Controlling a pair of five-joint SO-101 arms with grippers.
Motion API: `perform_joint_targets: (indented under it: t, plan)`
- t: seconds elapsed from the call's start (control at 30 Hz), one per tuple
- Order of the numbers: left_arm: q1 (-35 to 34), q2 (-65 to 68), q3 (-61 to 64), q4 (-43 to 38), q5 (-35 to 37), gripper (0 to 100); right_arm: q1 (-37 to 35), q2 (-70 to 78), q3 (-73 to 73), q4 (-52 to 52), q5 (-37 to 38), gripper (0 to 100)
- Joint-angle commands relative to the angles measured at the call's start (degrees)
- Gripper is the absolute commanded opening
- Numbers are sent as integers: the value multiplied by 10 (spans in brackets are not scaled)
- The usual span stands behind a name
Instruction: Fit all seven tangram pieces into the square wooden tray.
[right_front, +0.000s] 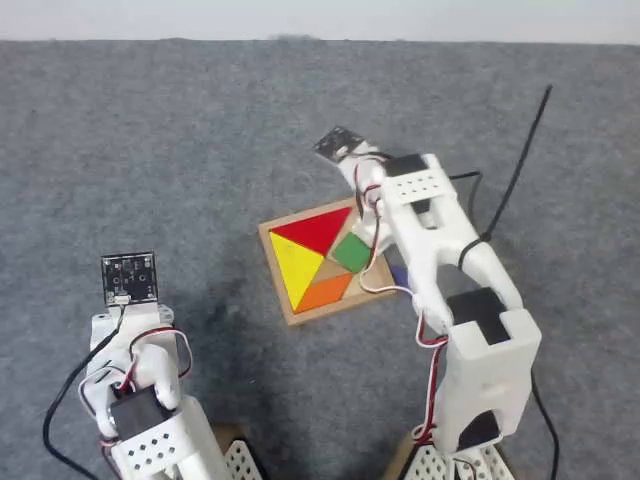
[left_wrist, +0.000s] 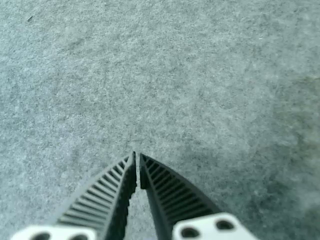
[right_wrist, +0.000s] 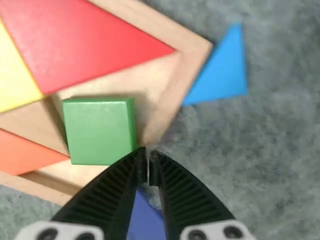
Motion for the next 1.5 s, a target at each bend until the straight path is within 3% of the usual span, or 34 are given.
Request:
perform_joint_targets:
  t: [0.0,0.6,1.0,1.23,1.47]
  plan:
    - [0,-9,-5,2,-7,15,-26,-5,0,-19,-6,8]
    - [0,-9,-5,2,-7,15,-98,-5,43,-114,-7,9]
    - [0,-9,-5,2,-7,15,-118,-46,48,-119,-26,10]
    - [0,-9,-5,2,-7,15,-101,-191,137,-157,-71,10]
    - [0,-9,-5,2,-7,15,14,-327,255,-150,-130,10]
